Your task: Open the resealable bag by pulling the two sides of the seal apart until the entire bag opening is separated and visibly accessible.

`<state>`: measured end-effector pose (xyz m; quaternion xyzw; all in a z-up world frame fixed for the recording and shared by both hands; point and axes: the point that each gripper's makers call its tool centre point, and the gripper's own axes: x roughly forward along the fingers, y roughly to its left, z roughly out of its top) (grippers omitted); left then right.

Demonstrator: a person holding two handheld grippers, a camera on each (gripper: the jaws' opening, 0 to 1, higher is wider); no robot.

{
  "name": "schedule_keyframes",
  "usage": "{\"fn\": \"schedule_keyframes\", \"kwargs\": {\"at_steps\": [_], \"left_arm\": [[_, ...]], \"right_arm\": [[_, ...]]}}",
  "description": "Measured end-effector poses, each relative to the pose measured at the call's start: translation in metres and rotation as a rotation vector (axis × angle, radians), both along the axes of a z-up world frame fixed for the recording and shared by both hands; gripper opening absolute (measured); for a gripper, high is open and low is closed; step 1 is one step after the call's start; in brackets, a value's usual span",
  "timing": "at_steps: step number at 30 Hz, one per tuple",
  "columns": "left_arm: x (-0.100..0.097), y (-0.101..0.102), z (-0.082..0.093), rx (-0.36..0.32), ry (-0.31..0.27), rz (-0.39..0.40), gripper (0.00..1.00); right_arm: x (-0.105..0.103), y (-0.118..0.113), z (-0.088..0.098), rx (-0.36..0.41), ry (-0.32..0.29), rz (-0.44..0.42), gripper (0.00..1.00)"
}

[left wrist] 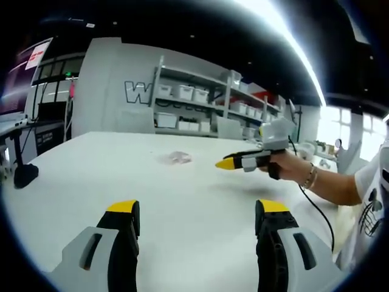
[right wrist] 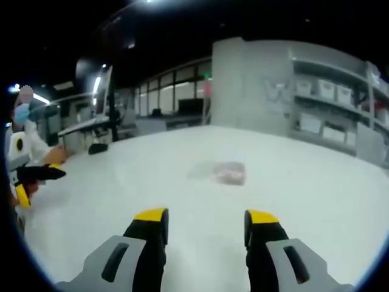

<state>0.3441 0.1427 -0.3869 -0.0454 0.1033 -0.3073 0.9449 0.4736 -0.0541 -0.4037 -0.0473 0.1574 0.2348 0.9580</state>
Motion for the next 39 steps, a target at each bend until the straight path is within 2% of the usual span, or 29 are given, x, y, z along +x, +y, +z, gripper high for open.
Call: {"fn": "schedule_keyframes", "kwargs": {"at_steps": [14,39], "left_arm": [[-0.003,-0.002,0.001,0.002,-0.002,-0.006,0.77],[-0.005,-0.003,0.006,0.003,-0.012,-0.004,0.77]], "right_arm": [[0.025,-0.001,-0.003,-0.027,0.009,-0.002,0.49],[0.037,0.003,0.001,-0.045,0.003,-0.007,0.48]]}}
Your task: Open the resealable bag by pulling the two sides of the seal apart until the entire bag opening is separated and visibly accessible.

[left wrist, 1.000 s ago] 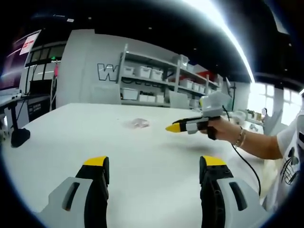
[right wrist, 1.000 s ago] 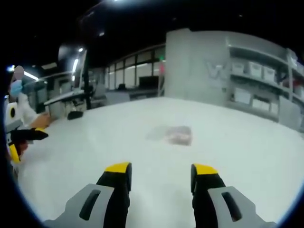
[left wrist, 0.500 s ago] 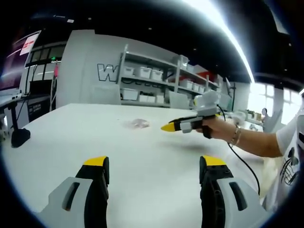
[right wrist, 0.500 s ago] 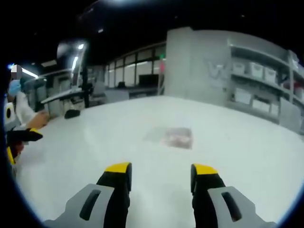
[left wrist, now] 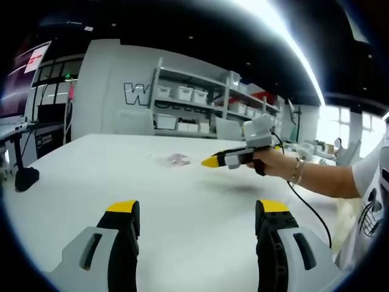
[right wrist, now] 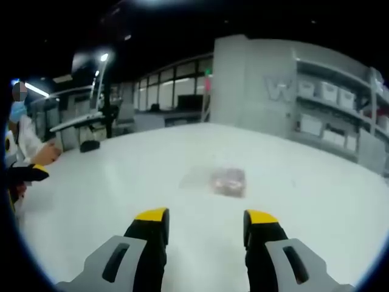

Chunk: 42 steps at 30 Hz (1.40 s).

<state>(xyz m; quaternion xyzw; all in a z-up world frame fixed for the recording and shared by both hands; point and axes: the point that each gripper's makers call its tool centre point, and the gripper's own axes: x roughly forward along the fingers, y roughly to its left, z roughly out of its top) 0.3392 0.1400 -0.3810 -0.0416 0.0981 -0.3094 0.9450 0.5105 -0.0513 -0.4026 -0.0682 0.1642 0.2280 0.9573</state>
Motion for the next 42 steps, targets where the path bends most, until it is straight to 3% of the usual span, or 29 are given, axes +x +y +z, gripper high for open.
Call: {"fn": "schedule_keyframes", "kwargs": {"at_steps": [24,42], "left_arm": [[0.001,0.004,0.003,-0.003,-0.008,0.011,0.77],[0.001,0.005,0.002,-0.010,-0.007,0.016,0.77]], "right_arm": [[0.020,0.010,0.002,-0.018,-0.010,0.002,0.47],[0.032,0.013,0.000,-0.078,-0.023,0.018,0.45]]}}
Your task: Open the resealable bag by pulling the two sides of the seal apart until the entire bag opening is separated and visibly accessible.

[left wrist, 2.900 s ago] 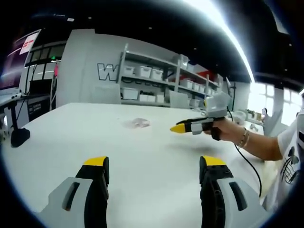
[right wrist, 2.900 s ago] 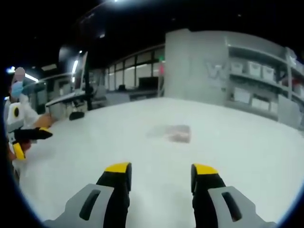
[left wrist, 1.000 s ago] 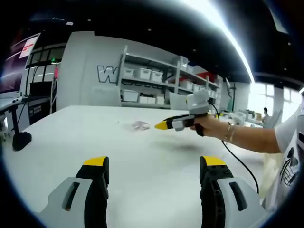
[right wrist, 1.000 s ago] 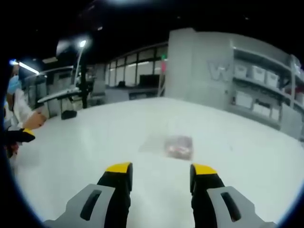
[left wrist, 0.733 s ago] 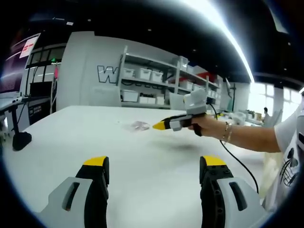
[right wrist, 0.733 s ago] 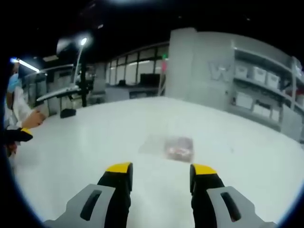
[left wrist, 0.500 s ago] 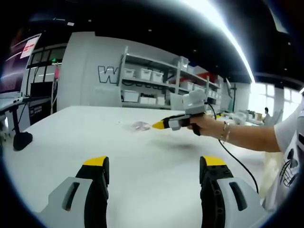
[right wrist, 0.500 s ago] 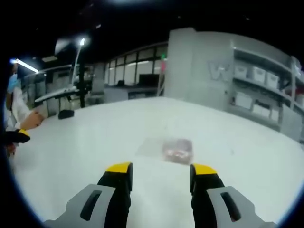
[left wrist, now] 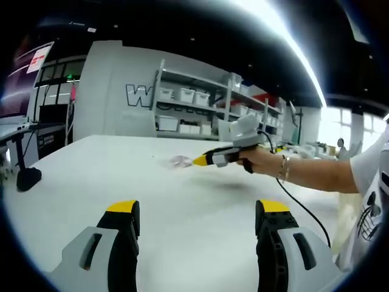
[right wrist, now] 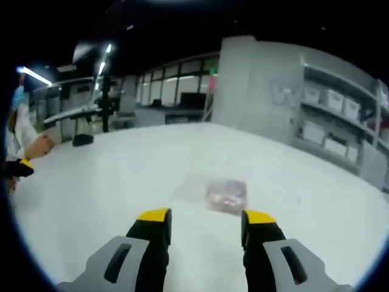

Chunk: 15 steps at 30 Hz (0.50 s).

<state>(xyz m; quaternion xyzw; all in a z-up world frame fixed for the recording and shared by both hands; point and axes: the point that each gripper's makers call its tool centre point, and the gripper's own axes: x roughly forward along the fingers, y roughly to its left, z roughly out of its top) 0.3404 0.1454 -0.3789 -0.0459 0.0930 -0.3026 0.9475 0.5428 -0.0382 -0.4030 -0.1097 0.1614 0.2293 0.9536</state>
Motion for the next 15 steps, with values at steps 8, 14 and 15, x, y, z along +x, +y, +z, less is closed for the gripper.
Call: {"fn": "schedule_keyframes", "kwargs": {"at_steps": [8,14,15], "left_arm": [[0.0000,0.0007,-0.0014,-0.002,0.004,0.002,0.77],[0.0007,0.0018,0.0009,-0.003,-0.001,0.005,0.77],[0.0007,0.0016,0.0011,-0.002,-0.001,0.004,0.77]], "right_arm": [[0.0041,0.0041,0.0014,-0.077,-0.042,0.039,0.42],[0.0073,0.0084,0.0021,-0.149,-0.079,0.074,0.41],[0.0077,0.0094,0.0016,-0.161,-0.085,0.079,0.41]]}}
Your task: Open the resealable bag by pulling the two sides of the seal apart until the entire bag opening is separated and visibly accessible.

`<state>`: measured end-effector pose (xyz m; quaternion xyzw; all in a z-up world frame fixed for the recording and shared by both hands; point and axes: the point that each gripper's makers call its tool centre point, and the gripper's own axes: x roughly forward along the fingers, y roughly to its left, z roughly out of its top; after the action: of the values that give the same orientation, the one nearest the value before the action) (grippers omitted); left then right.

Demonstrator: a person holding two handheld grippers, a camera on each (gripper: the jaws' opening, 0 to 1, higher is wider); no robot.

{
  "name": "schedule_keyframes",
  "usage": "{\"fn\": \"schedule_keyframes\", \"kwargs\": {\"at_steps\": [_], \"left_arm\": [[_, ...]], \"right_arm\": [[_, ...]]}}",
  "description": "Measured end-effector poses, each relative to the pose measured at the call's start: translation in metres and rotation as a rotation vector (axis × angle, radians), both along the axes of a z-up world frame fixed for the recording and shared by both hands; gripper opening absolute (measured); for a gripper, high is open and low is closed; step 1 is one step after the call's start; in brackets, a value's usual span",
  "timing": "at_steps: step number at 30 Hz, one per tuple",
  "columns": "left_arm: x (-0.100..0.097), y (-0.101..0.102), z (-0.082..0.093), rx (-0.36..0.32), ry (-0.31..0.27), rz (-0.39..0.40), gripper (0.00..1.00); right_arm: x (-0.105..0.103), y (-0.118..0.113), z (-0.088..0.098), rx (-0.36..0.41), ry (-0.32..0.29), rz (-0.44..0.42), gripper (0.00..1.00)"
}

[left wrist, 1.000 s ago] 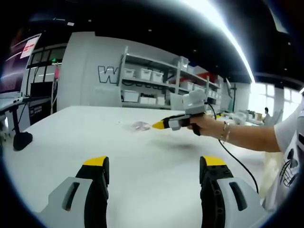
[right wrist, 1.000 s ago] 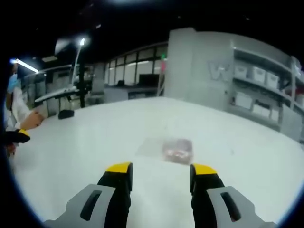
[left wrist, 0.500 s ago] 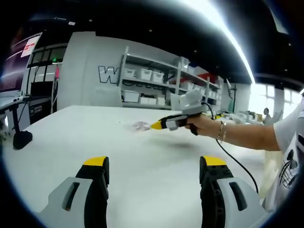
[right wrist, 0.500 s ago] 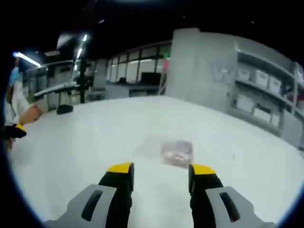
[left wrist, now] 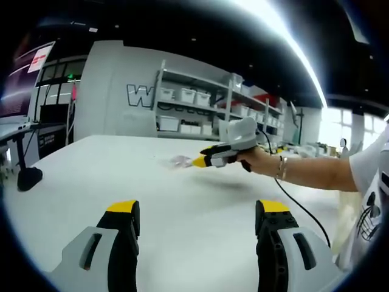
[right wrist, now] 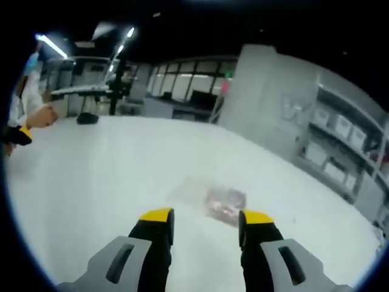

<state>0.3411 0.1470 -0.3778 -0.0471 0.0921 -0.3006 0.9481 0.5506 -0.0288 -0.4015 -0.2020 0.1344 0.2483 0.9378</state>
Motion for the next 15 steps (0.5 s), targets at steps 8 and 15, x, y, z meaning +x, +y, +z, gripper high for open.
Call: {"fn": "schedule_keyframes", "kwargs": {"at_steps": [8,15], "left_arm": [[0.000,0.000,0.001,0.003,-0.001,0.000,0.77],[0.001,0.002,0.001,0.003,-0.002,0.004,0.77]], "right_arm": [[0.001,0.013,0.003,-0.094,-0.073,0.078,0.38],[0.003,0.019,-0.001,-0.153,-0.089,0.110,0.36]]}}
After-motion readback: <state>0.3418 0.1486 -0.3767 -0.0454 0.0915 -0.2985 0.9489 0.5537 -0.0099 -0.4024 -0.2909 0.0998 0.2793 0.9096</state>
